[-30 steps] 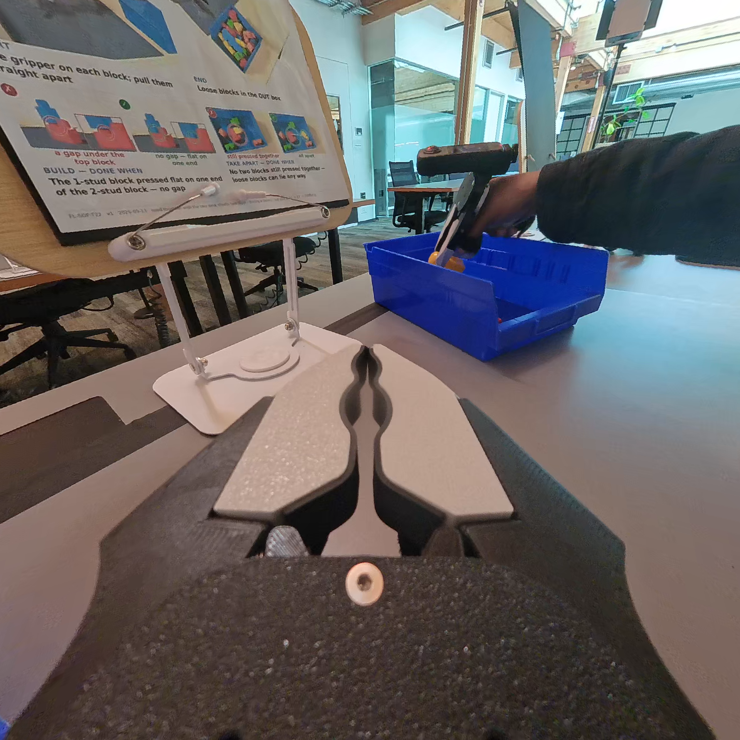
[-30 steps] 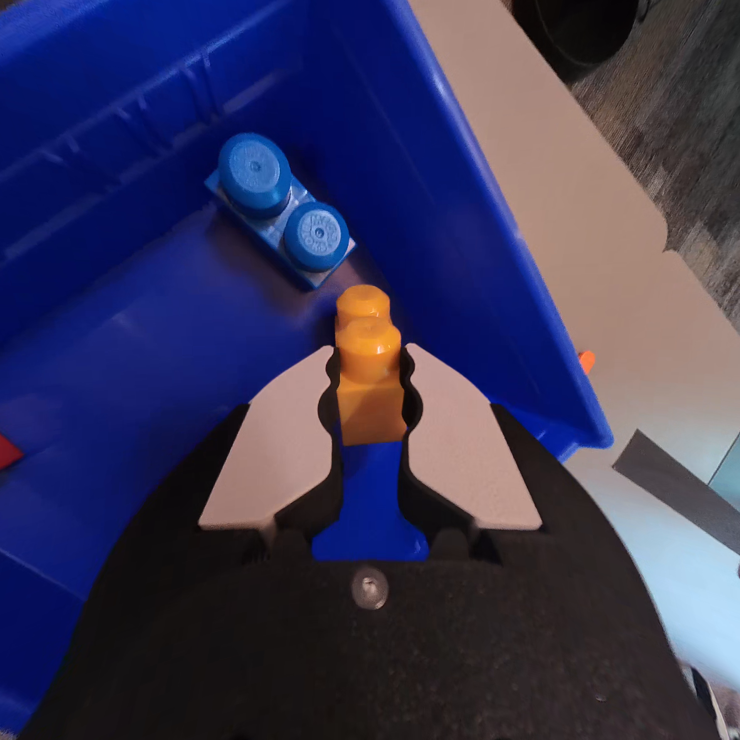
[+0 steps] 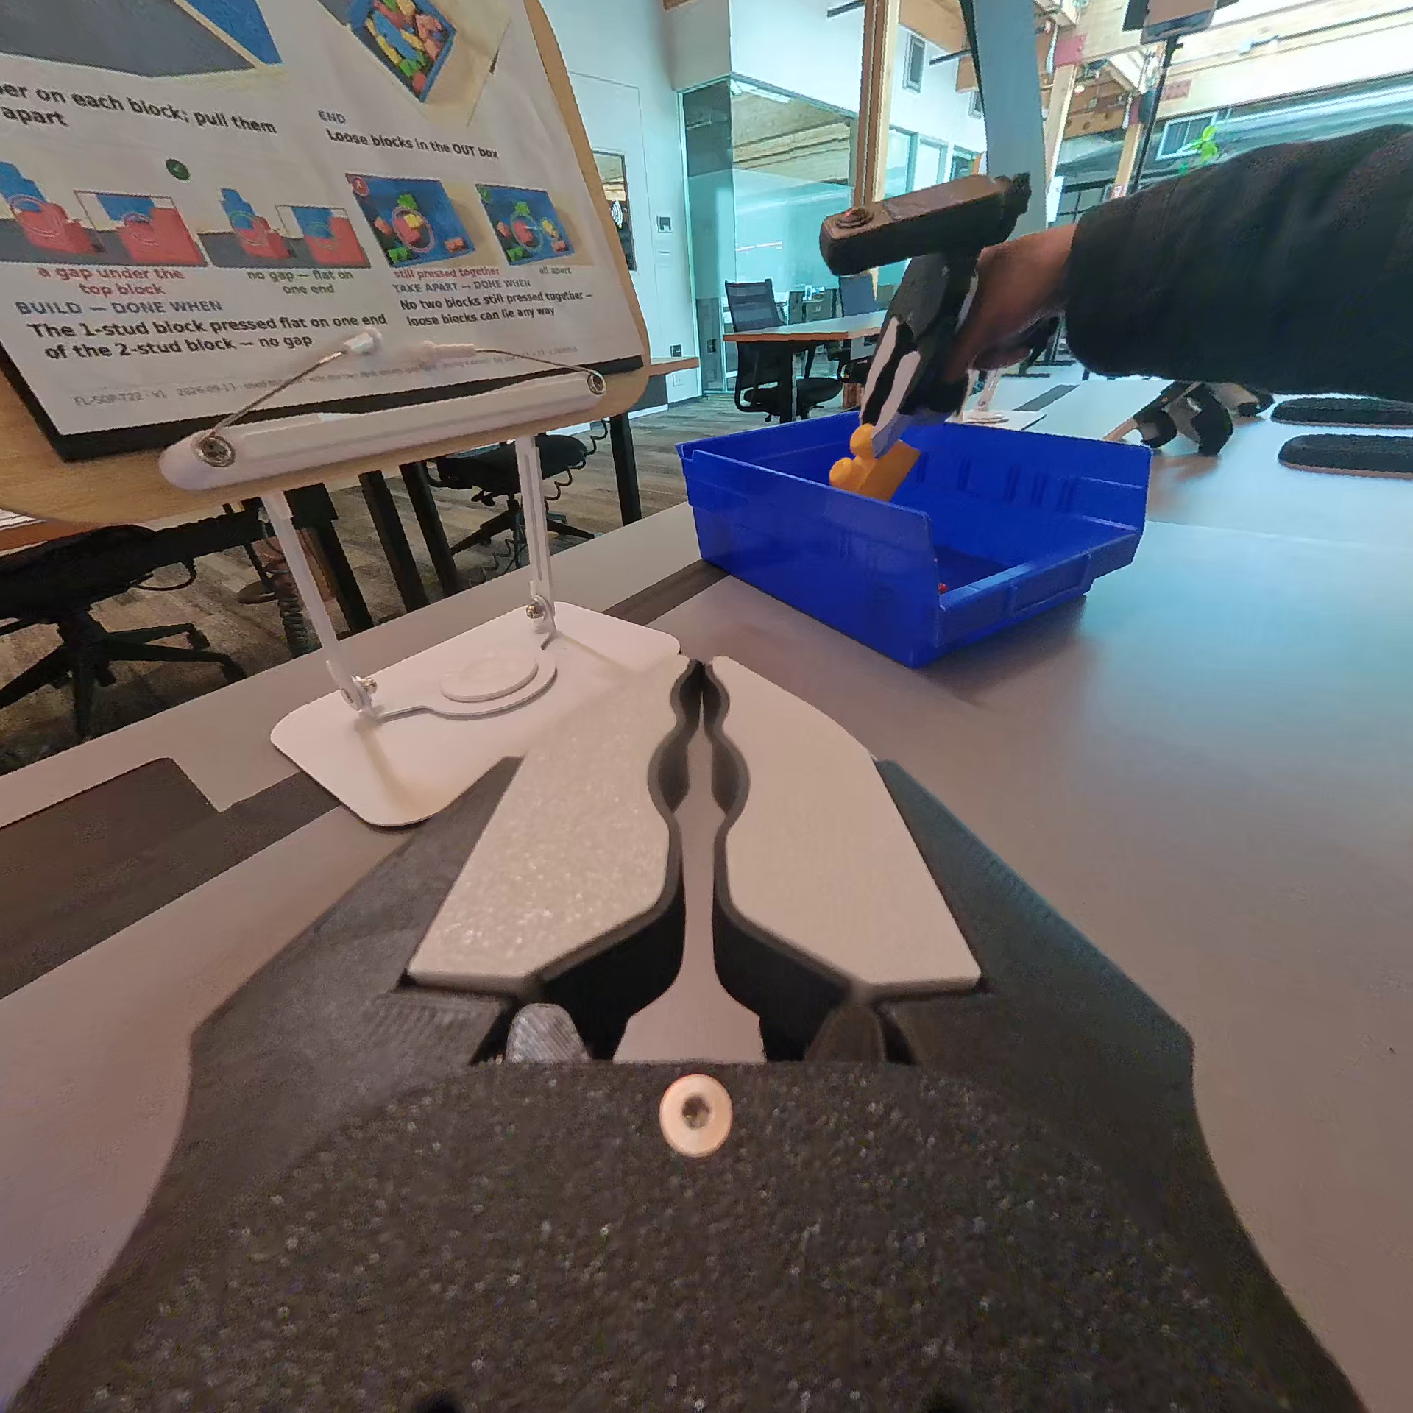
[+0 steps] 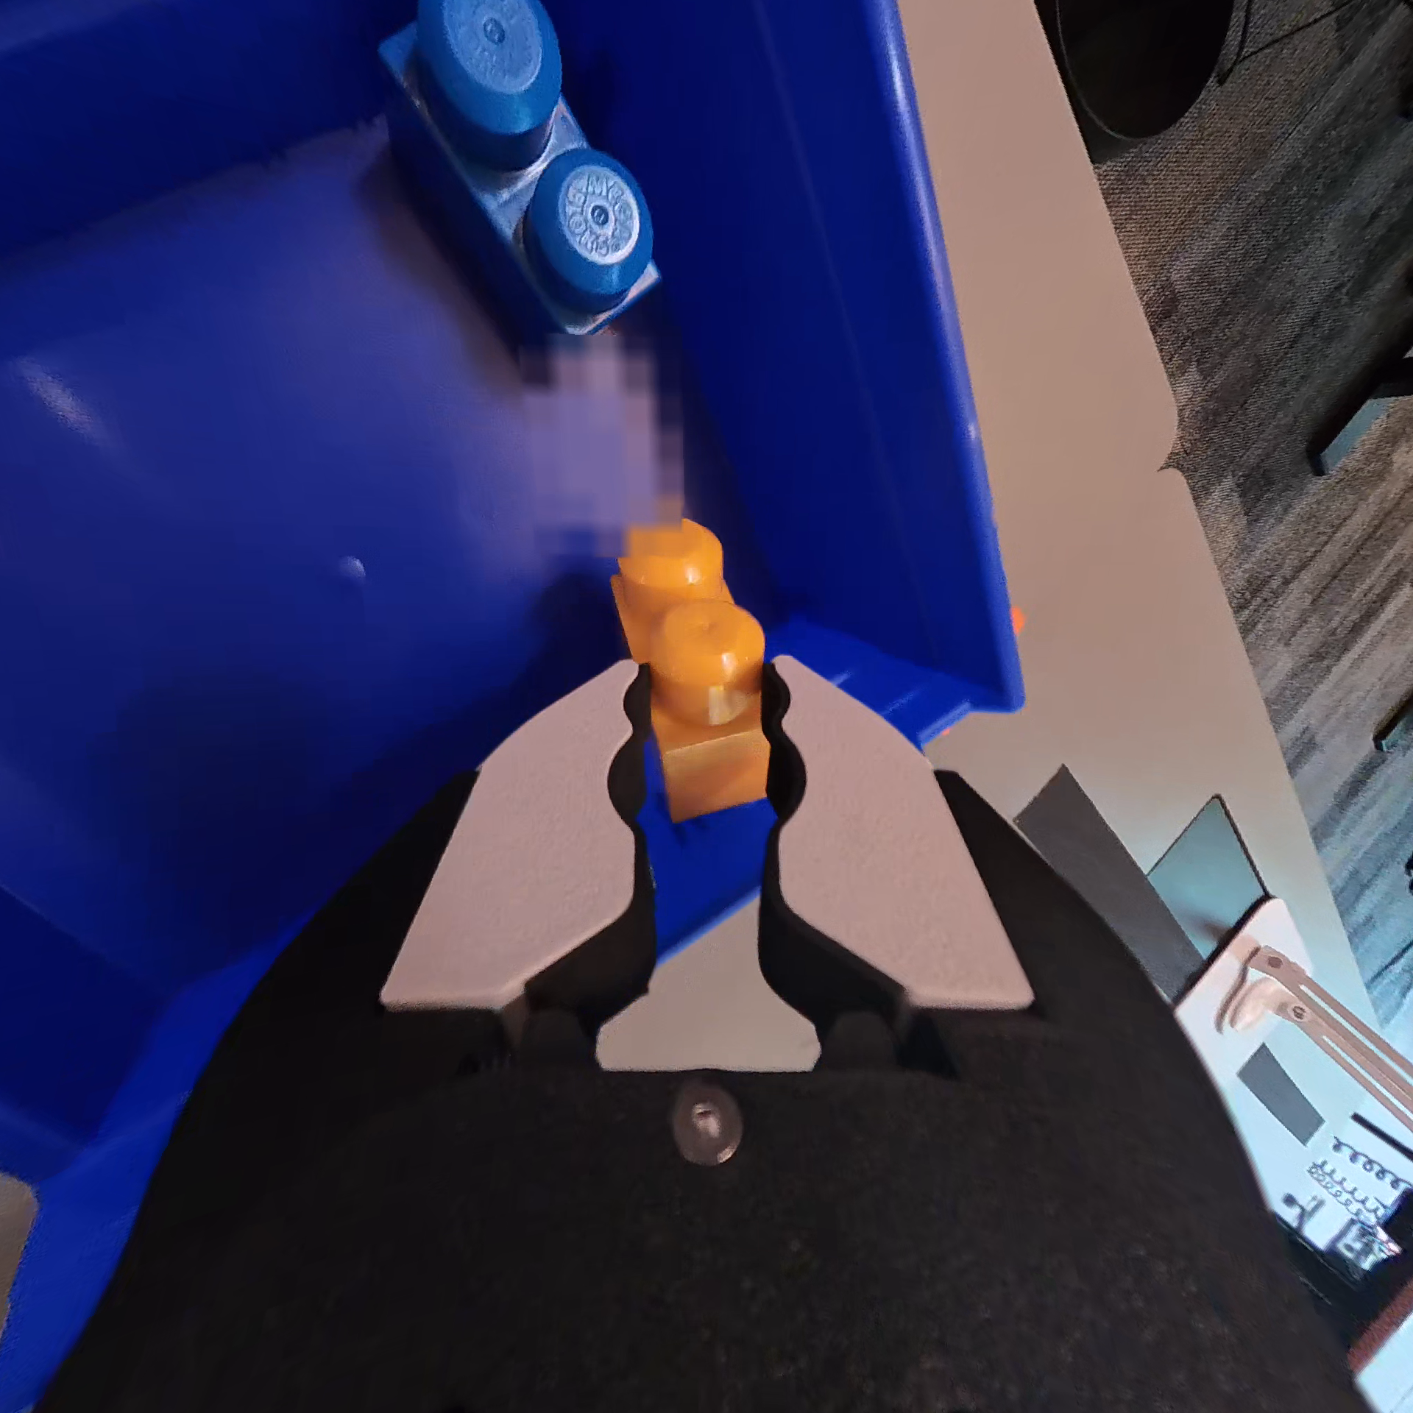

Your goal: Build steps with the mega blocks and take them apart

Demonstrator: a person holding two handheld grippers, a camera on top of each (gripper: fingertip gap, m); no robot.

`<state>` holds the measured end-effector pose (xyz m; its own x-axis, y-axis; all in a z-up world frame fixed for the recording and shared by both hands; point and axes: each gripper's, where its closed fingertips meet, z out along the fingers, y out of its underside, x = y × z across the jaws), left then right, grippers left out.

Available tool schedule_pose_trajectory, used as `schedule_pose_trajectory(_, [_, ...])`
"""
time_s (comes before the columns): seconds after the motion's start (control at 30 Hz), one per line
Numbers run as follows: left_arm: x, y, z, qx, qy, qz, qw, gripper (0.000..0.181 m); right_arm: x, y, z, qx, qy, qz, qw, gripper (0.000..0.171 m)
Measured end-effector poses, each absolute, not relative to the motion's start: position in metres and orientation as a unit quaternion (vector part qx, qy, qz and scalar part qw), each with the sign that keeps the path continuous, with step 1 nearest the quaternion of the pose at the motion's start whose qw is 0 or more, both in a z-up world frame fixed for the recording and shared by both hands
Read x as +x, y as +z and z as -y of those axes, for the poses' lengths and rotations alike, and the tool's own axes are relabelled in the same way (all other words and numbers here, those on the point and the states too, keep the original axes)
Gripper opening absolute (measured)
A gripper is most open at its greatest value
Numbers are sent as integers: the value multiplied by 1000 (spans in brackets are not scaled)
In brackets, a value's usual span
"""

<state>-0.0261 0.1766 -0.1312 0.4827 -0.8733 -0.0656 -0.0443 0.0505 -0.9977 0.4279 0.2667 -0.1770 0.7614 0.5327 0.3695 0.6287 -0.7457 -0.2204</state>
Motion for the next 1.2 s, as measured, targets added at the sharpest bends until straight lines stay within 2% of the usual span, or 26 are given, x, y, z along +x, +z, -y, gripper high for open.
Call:
schedule_pose_trajectory(0.03, [-26,-131,-176,-601,-337,-382,616,0,428,-175,-265,-922,-143,319,169,28])
schedule_pose_trajectory(0.4, [-23,-134,-175,-601,-335,-389,612,0,431,-160,-249,-905,-198,363,99,24])
schedule_pose_trajectory(0.57, [-24,-133,-175,-600,-335,-389,613,0,416,-158,-270,-921,-150,318,167,23])
schedule_pose_trajectory(0.77, [-24,-132,-175,-600,-333,-390,614,0,420,-172,-303,-949,-100,156,254,23])
schedule_pose_trajectory(1.0, [-27,-130,-177,-599,-334,-386,617,0,431,-208,-301,-969,-117,70,205,23])
schedule_pose_trajectory(1.07, [-27,-129,-177,-599,-333,-385,618,0,432,-212,-299,-971,-120,68,196,20])
schedule_pose_trajectory(1.2, [-29,-128,-179,-599,-332,-382,621,0,433,-203,-300,-964,-140,81,211,26])
